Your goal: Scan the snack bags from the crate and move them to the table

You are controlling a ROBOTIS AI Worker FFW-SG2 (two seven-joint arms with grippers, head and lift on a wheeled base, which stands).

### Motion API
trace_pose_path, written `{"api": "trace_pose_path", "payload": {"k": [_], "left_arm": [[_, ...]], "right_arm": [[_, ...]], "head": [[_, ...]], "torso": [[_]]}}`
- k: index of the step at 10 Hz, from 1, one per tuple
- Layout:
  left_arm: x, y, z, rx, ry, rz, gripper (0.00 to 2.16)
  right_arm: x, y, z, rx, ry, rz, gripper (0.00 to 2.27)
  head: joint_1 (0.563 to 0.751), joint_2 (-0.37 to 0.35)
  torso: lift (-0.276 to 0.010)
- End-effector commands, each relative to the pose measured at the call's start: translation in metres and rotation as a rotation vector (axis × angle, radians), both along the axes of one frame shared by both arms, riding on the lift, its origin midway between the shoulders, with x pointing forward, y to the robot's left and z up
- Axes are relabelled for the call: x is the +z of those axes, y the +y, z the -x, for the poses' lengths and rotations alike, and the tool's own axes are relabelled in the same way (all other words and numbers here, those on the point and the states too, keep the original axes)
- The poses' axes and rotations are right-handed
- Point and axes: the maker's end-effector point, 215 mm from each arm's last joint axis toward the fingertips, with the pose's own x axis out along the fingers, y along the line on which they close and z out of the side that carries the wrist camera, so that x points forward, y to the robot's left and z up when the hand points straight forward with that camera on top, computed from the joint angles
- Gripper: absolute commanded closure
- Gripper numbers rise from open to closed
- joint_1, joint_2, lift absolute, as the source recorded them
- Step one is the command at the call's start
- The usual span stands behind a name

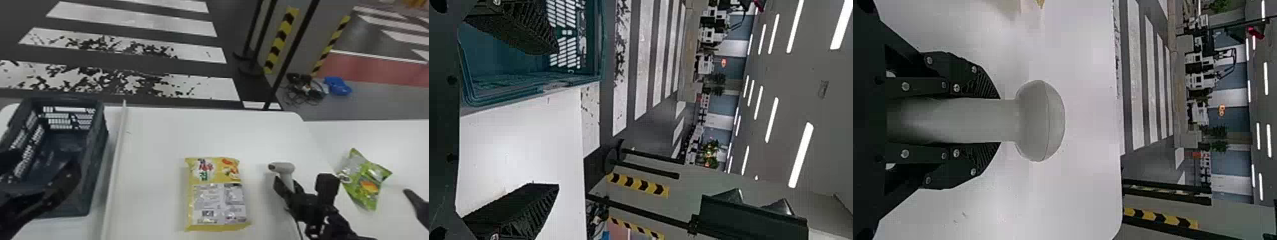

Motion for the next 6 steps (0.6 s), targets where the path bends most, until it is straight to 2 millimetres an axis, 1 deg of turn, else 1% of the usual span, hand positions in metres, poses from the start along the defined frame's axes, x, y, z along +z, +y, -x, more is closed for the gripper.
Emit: {"api": "trace_pose_path", "payload": {"k": [1, 2, 3, 4, 5, 6], "left_arm": [[-0.002, -0.001, 0.0, -0.002, 0.003, 0.002, 0.04], [-0.002, -0.004, 0.0, -0.005, 0.005, 0.006, 0.04], [-0.001, -0.005, 0.0, -0.006, 0.002, 0.007, 0.04], [-0.002, -0.008, 0.0, -0.012, 0.004, 0.009, 0.04], [-0.002, -0.009, 0.0, -0.012, 0.004, 0.01, 0.04], [-0.002, -0.009, 0.0, -0.012, 0.005, 0.012, 0.04]], "right_arm": [[-0.011, -0.01, 0.002, -0.006, 0.022, -0.009, 2.24], [-0.013, -0.01, 0.003, -0.006, 0.027, -0.013, 2.22], [-0.012, -0.01, 0.004, -0.007, 0.019, -0.017, 1.86], [-0.009, -0.011, 0.004, -0.007, 0.007, -0.013, 1.26], [-0.007, -0.01, 0.006, -0.005, 0.001, -0.01, 0.49], [0.0, -0.009, 0.006, 0.002, -0.015, -0.002, 0.0]], "head": [[0.695, -0.261], [0.695, -0.271], [0.695, -0.279], [0.695, -0.284], [0.695, -0.287], [0.695, -0.29]], "torso": [[-0.095], [-0.095], [-0.095], [-0.095], [-0.095], [-0.095]]}}
